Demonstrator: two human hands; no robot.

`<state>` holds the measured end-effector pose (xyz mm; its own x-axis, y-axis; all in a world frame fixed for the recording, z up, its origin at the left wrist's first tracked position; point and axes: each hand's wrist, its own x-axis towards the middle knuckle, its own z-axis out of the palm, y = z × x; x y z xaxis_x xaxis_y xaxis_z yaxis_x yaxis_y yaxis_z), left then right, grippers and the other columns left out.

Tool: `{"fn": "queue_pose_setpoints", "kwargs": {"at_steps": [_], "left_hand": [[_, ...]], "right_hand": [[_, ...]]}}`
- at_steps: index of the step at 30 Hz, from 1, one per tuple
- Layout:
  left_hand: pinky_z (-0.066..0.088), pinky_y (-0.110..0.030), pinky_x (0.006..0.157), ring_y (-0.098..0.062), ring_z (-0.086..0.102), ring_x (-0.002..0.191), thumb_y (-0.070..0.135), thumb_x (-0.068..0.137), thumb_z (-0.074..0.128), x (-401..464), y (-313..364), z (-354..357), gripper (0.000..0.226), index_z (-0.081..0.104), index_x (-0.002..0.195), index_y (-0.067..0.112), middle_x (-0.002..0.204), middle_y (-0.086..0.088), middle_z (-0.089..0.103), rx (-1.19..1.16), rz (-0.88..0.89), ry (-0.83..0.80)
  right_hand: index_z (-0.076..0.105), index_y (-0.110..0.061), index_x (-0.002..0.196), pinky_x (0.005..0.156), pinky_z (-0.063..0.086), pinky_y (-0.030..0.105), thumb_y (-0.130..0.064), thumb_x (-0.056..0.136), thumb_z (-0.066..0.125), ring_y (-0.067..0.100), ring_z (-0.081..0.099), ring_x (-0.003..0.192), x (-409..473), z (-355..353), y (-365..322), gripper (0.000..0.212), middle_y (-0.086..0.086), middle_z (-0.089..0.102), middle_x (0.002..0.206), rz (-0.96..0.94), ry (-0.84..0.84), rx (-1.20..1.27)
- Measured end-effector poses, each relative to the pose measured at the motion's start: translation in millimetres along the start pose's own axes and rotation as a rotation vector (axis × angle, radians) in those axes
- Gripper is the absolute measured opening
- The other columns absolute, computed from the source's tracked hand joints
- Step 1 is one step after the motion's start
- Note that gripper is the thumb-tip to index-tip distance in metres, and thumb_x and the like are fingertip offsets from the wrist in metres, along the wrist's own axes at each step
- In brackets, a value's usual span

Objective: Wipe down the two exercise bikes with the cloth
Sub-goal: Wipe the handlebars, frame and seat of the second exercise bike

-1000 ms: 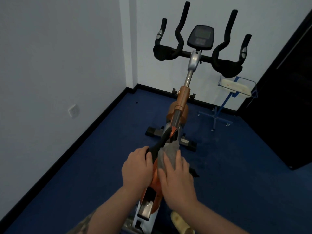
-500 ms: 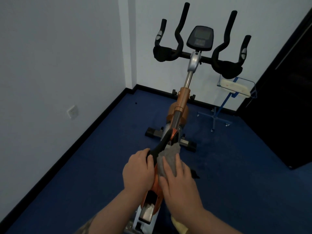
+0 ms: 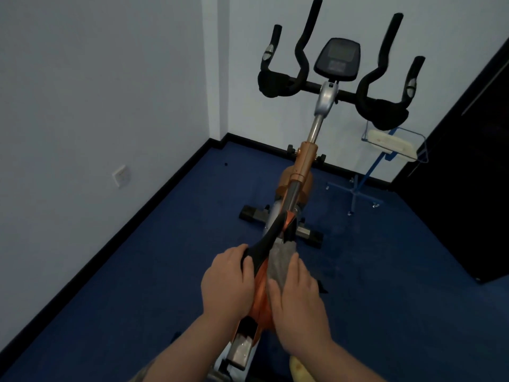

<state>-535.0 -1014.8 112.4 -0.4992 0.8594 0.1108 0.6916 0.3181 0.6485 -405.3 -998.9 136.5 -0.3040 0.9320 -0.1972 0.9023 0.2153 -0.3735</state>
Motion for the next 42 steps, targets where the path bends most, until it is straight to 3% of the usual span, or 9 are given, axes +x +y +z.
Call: {"fn": "queue_pose_setpoints", "kwargs": {"at_steps": [8,12,15,19,24,28,31,35,42], "left_hand": [[0.04,-0.02,0.084,-0.003,0.053,0.11,0.033,0.097,0.045,-0.7,-0.1,0.1,0.034,0.056,0.129,0.028,0.122,0.014,0.061,-0.01,-0.016,0.032],[0.036,-0.016,0.085,-0.001,0.052,0.111,0.03,0.097,0.047,-0.5,-0.1,-1.2,0.032,0.058,0.128,0.029,0.121,0.016,0.061,-0.023,-0.033,0.031],[0.035,-0.014,0.086,0.002,0.052,0.109,0.025,0.097,0.051,-2.3,0.9,-1.8,0.028,0.063,0.122,0.03,0.117,0.018,0.062,-0.097,-0.109,0.078],[0.045,-0.028,0.086,-0.002,0.057,0.102,0.026,0.099,0.046,-8.8,5.6,6.0,0.025,0.068,0.111,0.03,0.109,0.018,0.065,-0.264,-0.387,0.218],[0.051,-0.029,0.074,-0.011,0.066,0.082,0.013,0.101,0.041,-12.1,10.5,13.1,0.034,0.072,0.091,0.021,0.085,0.005,0.072,-0.581,-0.523,0.38],[0.051,-0.029,0.083,-0.01,0.067,0.091,0.011,0.102,0.038,-17.7,13.2,15.6,0.034,0.071,0.097,0.016,0.094,0.003,0.073,-0.689,-0.529,0.395],[0.047,-0.014,0.078,0.003,0.062,0.088,0.015,0.103,0.037,-19.5,12.7,15.6,0.034,0.07,0.096,0.021,0.095,0.008,0.069,-0.602,-0.484,0.381],[0.04,-0.002,0.063,0.009,0.058,0.083,0.019,0.101,0.037,-16.0,11.1,14.3,0.031,0.068,0.096,0.022,0.092,0.009,0.066,-0.529,-0.5,0.359],[0.039,-0.003,0.065,0.012,0.057,0.08,0.012,0.101,0.035,-16.8,11.2,9.0,0.034,0.065,0.091,0.024,0.087,0.013,0.065,-0.494,-0.421,0.289]], "right_hand": [[-0.013,-0.007,0.152,0.092,0.044,0.038,-0.047,0.101,0.023,0.029,0.041,0.128,70.4,-5.5,-9.6,0.074,0.011,0.015,0.158,0.084,-0.006,0.111],[-0.007,-0.007,0.153,0.1,0.042,0.042,-0.048,0.101,0.022,0.034,0.036,0.135,117.2,-8.1,-4.8,0.072,0.014,0.008,0.16,0.078,0.004,0.201],[0.018,-0.014,0.153,0.117,0.02,0.045,-0.044,0.103,0.02,0.032,0.018,0.144,138.1,-13.1,-1.8,0.059,0.01,0.014,0.16,-0.117,0.037,0.039],[0.048,-0.034,0.136,0.118,0.002,0.05,-0.046,0.102,0.013,0.022,0.015,0.145,115.1,-14.9,-1.2,0.051,-0.008,0.037,0.152,-0.491,0.049,-0.225],[0.047,-0.028,0.142,0.117,0.024,0.047,-0.041,0.096,0.024,0.02,0.037,0.139,47.6,-14.1,-8.4,0.053,-0.005,0.047,0.146,-0.719,-0.032,-0.211],[0.054,-0.026,0.137,0.107,0.025,0.044,-0.042,0.087,0.038,0.02,0.047,0.133,25.9,-24.1,14.6,0.055,-0.006,0.05,0.143,-0.867,-0.036,-0.251],[0.041,-0.031,0.145,0.11,0.02,0.041,-0.046,0.092,0.032,0.016,0.032,0.142,28.5,-25.8,45.6,0.056,-0.011,0.034,0.153,-0.887,-0.132,-0.26],[-0.008,-0.042,0.147,0.121,-0.002,0.038,-0.053,0.094,-0.002,0.003,-0.022,0.144,54.2,-18.7,48.5,0.055,-0.021,-0.012,0.158,-0.665,-0.163,-0.065],[0.002,-0.031,0.154,0.117,-0.015,0.044,-0.046,0.102,0.017,0.016,-0.01,0.149,44.7,-5.6,1.2,0.056,-0.009,-0.005,0.161,-0.619,-0.011,-0.183]]}}
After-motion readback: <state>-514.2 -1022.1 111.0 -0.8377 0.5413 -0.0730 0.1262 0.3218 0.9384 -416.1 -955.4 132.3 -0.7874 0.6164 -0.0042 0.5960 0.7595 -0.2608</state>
